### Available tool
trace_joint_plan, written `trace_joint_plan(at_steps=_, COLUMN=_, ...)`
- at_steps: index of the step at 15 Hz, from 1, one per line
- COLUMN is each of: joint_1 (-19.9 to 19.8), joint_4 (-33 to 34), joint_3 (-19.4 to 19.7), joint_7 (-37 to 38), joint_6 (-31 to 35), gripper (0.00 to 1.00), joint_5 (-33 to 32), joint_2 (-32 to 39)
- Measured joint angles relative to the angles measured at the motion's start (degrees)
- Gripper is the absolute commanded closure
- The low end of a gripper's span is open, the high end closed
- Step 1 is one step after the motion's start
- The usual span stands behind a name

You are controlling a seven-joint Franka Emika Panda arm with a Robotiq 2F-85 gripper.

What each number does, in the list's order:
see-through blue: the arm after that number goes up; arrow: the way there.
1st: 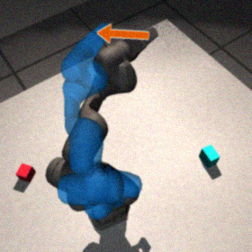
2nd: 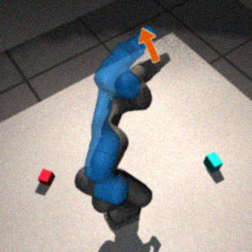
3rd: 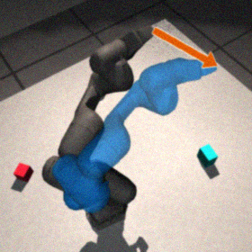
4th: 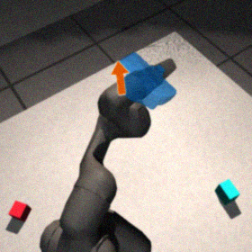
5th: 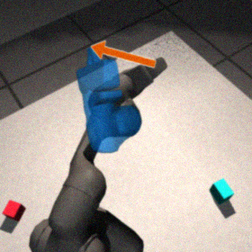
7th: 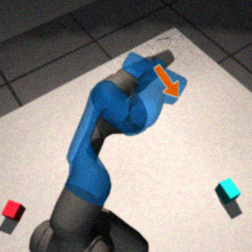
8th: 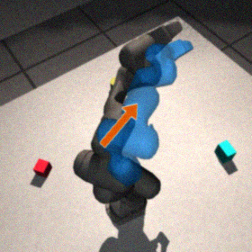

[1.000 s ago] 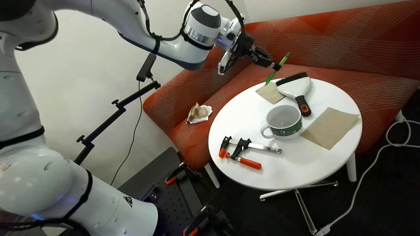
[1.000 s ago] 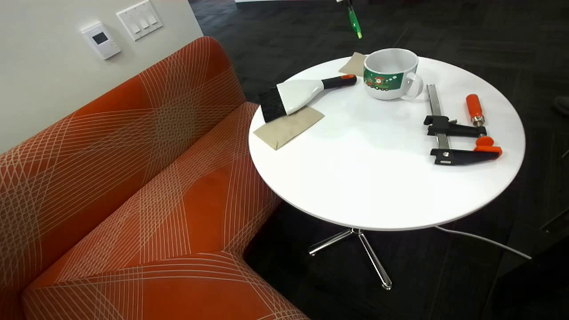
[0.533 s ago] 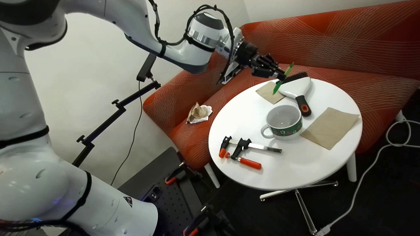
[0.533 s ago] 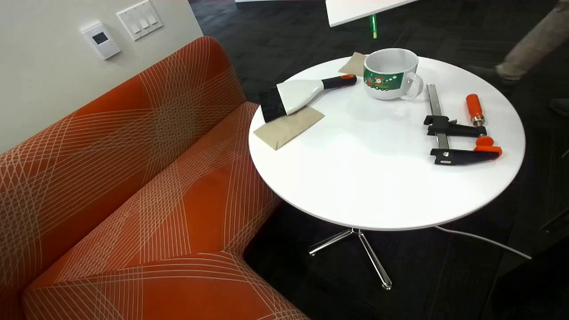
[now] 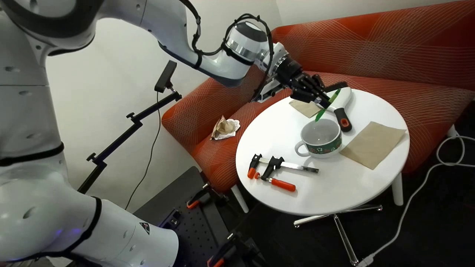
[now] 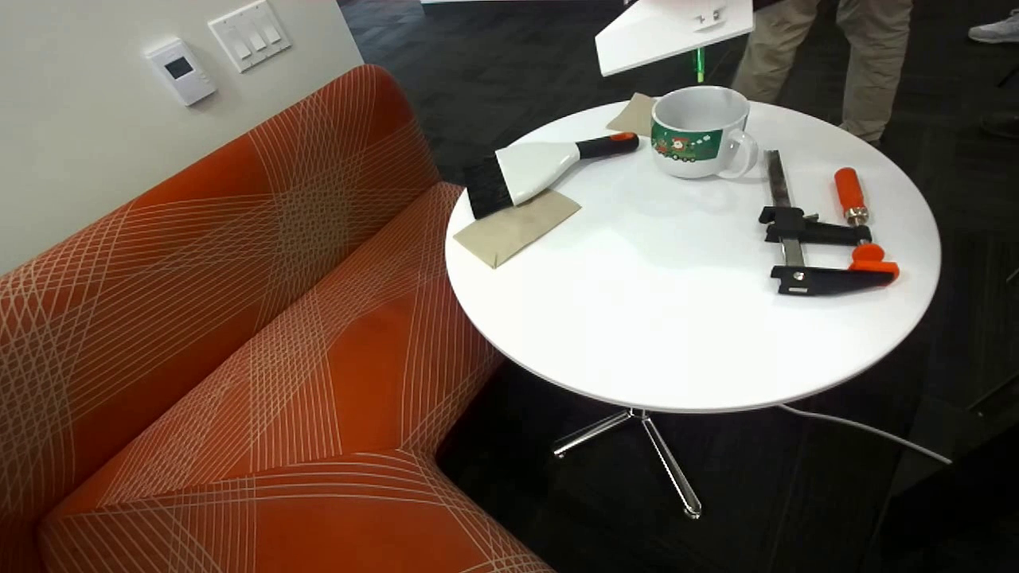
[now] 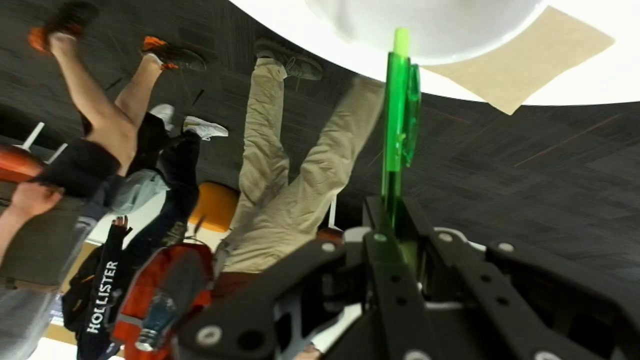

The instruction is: Pick up the pen from the table and put it in the mug cup.

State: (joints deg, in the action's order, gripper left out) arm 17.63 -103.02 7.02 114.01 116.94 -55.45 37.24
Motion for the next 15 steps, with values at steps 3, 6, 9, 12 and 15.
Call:
trace_joint_plan(at_steps=3, joint_1=-1.4, joint_4=1.7, joint_3=-1.3, joint_7=0.0, joint_6=-0.9, gripper=0.97, joint_5=0.1, joint_2=2.4)
trace_joint_plan(at_steps=6, joint_1=-2.0, joint_4=3.1, joint_3=-2.2, joint_7=0.0, joint_6=-1.1, gripper=0.97, joint_5=0.4, joint_2=4.5)
trace_joint_plan(at_steps=9, joint_1=-2.2, joint_4=3.9, joint_3=-2.9, joint_7=0.0, joint_6=-1.1, gripper=0.64, joint_5=0.7, joint_2=6.1)
trace_joint_plan(at_steps=12, joint_1=-2.2, joint_4=4.2, joint_3=-3.5, joint_7=-0.1, joint_6=-1.5, gripper=0.49, joint_5=0.9, joint_2=7.1)
trace_joint_plan(at_steps=15, joint_1=-2.2, joint_4=4.3, joint_3=-3.6, joint_7=-0.1, joint_6=-1.6, gripper=0.25, joint_5=1.2, joint_2=7.3)
